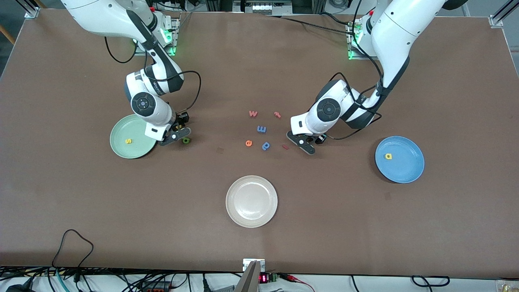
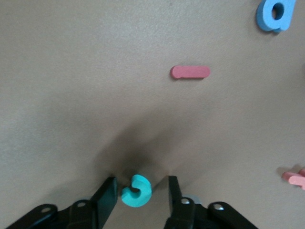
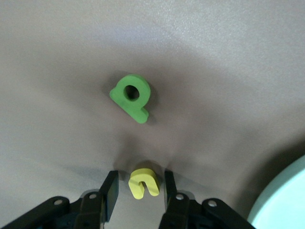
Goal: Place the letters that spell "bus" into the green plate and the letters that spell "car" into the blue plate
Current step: 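Grasp the yellow u with the right gripper while the left gripper grasps teal c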
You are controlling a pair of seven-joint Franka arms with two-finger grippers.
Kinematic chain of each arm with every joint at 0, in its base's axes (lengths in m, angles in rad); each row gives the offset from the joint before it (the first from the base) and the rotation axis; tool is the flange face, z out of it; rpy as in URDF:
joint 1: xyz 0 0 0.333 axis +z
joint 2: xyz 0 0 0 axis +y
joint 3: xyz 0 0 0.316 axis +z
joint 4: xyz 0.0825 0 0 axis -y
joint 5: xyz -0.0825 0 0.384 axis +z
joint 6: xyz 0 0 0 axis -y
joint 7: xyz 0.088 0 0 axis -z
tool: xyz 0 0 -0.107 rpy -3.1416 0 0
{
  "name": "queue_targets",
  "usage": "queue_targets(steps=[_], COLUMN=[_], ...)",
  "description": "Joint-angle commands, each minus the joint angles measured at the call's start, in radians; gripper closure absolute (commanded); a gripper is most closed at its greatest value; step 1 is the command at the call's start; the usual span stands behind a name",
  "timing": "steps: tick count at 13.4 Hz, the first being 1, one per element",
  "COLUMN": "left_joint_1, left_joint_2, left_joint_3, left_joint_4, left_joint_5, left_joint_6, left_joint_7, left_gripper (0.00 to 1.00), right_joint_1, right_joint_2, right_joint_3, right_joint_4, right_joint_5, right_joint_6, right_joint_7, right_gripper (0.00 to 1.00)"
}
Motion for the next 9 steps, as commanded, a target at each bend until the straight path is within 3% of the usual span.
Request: queue_targets(steps=[1, 5, 9], left_joint_1=[0.000, 0.003, 0.003], left_joint_2=[-0.013, -0.010, -0.022], left_joint_3=[0.000, 0.000, -0.003], left_joint_4=[-0.033, -0.031, -0.011], left_joint_5=[0.027, 0.076, 0.076], left_joint_6=[0.002, 0.000, -0.031], left_joint_7=[-0.006, -0.005, -0.008], left_gripper=[0.53, 0.75, 0.76], right_joint_1=[0.001, 0.003, 0.001], right_joint_2=[-0.008, -0.008, -0.008], right_joint_3=[0.004, 0.004, 0.004], right_joint_4=[-0.020, -0.020, -0.018], right_joint_5=[-0.012, -0.012, -0.012], right_joint_6=[-0.006, -0.005, -0.005], right_joint_7=[0.019, 0.019, 0.016], right_gripper=[0.60, 0.76, 0.90])
